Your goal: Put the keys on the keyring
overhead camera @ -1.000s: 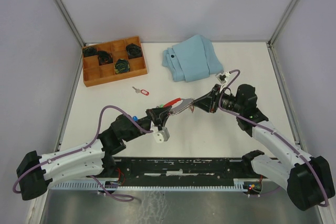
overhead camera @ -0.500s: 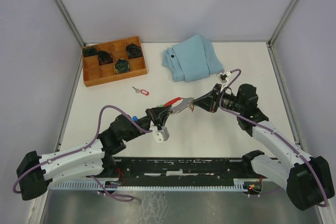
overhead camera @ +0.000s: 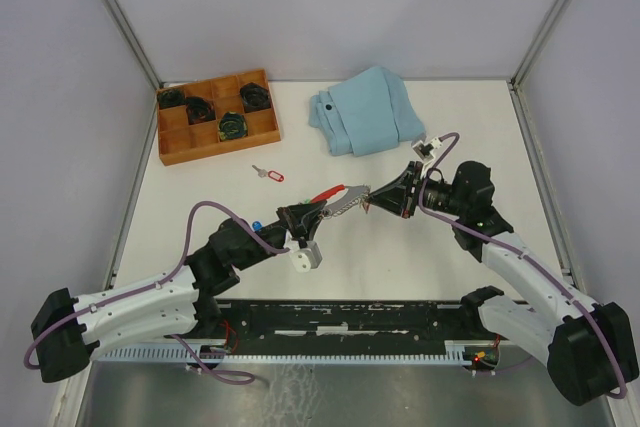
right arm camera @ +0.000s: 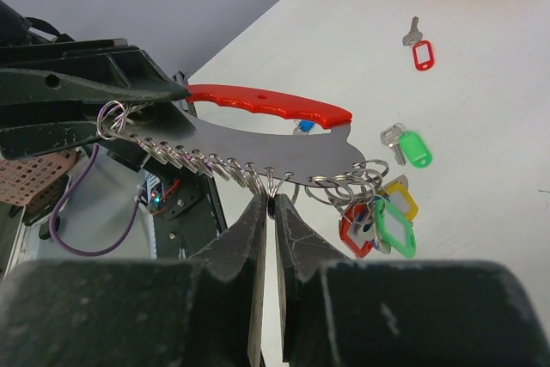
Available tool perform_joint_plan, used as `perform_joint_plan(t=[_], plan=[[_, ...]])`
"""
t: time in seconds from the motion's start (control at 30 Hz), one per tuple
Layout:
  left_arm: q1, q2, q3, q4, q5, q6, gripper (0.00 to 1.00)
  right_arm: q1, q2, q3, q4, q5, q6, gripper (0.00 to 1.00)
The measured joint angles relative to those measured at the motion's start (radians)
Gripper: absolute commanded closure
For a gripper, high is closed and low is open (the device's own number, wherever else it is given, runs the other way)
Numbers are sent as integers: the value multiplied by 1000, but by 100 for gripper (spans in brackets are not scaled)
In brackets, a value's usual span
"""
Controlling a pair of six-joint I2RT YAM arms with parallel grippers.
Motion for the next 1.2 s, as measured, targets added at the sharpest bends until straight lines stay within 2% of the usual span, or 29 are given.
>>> perform_joint_plan(t=[0.23,0.4,0.67,1.0,1.2], plan=[[0,0,0,0,0,0,97,0,0,0,-5,0,-2,91],[0,0,-2,0,0,-2,97,0,0,0,-13,1,-9,99],[0,3,-39,43,0,-60,97,0,0,0,-64,10,-40,99],[-1,124,-190,290,1,-230,83,3,92,43,-230,36,-117,99],[-1,261,-258,454,-2,-312,67,13,204,71,-309,51,-165,99]])
